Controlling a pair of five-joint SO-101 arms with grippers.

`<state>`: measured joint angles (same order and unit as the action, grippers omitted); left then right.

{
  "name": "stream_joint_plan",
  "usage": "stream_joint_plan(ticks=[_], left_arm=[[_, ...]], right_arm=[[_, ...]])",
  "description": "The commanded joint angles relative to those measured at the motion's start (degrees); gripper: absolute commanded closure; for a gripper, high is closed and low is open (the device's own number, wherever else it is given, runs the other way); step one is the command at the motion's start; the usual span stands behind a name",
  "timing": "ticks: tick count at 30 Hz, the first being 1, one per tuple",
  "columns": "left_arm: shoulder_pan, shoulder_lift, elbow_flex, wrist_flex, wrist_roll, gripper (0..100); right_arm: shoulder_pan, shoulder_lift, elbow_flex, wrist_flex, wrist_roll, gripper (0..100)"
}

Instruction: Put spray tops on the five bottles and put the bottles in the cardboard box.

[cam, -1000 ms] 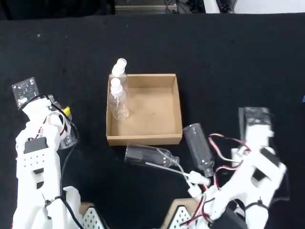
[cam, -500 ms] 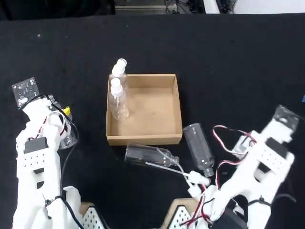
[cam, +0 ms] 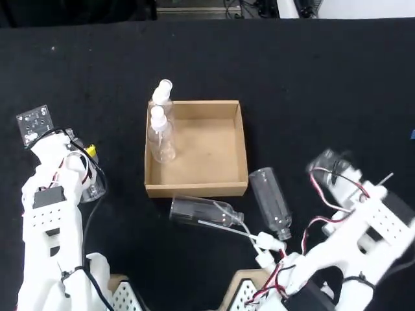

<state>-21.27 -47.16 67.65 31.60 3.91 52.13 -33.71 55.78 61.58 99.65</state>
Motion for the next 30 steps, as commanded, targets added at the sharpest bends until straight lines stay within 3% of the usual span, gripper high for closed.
stream_joint_plan(ticks=[1, 8, 14, 19, 25, 27, 30], left_arm=[[-0.6, -1.5, -0.7, -0.4, 0.4, 97], [-0.6, -1.5, -0.7, -0.4, 0.3, 97], [-0.6, -1.5, -0.7, -0.4, 0.3, 97], [-0.6, -1.5, -0.7, -0.4, 0.3, 97], [-0.6, -1.5, -0.7, -0.4, 0.3, 97], [-0.6, -1.5, -0.7, -0.4, 0.3, 97], [-0.6, -1.5, -0.7, -0.4, 0.3, 97]], right_arm=[[3.2, 0.4, 4.4, -9.9, 13.3, 68.1], [0.4, 0.0, 18.0, -29.5, 13.2, 68.1], [-0.6, 0.0, 21.2, -30.6, 12.6, 68.9], [-1.1, -0.1, 18.4, -30.4, -7.4, 83.5], [-0.3, 0.2, 9.5, -17.1, -30.2, 84.7], [-0.4, 0.2, 5.7, -12.0, -34.1, 84.6], [-1.2, 0.3, 1.2, -7.5, -31.2, 84.6]])
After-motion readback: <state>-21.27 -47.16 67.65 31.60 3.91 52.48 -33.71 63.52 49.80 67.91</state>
